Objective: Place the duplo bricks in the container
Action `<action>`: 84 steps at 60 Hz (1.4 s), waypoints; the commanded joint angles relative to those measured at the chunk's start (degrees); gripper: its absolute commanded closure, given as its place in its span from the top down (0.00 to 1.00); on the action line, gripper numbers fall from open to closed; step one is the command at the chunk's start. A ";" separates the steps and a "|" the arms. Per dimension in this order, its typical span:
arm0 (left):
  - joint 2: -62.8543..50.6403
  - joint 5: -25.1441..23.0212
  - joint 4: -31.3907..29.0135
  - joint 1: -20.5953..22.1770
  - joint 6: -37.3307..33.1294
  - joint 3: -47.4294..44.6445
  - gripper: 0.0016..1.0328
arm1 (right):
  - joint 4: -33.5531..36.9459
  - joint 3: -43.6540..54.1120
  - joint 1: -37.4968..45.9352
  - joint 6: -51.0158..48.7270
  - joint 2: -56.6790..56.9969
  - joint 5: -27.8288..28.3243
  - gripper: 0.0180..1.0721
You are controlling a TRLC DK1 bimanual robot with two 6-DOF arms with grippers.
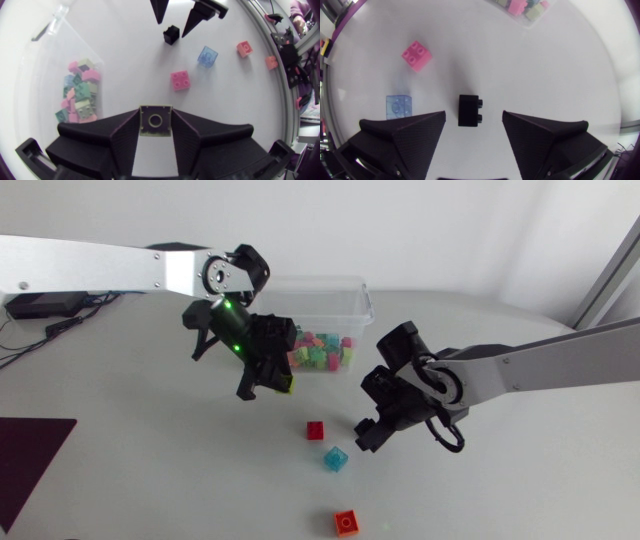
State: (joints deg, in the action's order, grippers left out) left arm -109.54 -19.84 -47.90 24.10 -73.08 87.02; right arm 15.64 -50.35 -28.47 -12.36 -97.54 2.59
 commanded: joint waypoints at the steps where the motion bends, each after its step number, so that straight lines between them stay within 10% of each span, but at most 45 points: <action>1: 2.92 -1.79 -0.70 -1.16 2.59 -0.36 0.12 | 0.97 -1.60 -0.62 1.29 -1.96 -0.74 0.61; 36: 4.86 -7.06 13.62 -6.34 22.54 7.11 0.13 | 2.38 -3.97 -1.77 1.55 -4.50 -0.74 0.11; 66: -1.56 -0.82 35.68 -7.49 41.88 10.97 0.18 | 9.23 -10.38 -1.33 1.20 5.69 0.22 0.10; 73: -4.19 1.38 38.23 -7.49 44.69 12.47 0.38 | 10.20 -12.67 -0.97 1.02 7.54 0.49 0.10; 80: -6.04 5.16 38.32 -7.57 46.89 14.05 0.94 | 10.55 -15.57 -0.27 1.02 8.77 1.01 0.10; 84: -5.51 5.33 38.58 -7.66 46.98 13.00 0.96 | 10.64 -17.33 -0.01 1.02 9.03 1.01 0.10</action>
State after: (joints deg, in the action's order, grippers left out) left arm -114.43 -14.96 -10.35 16.67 -28.08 98.83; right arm 25.54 -65.08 -29.08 -11.97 -89.65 3.20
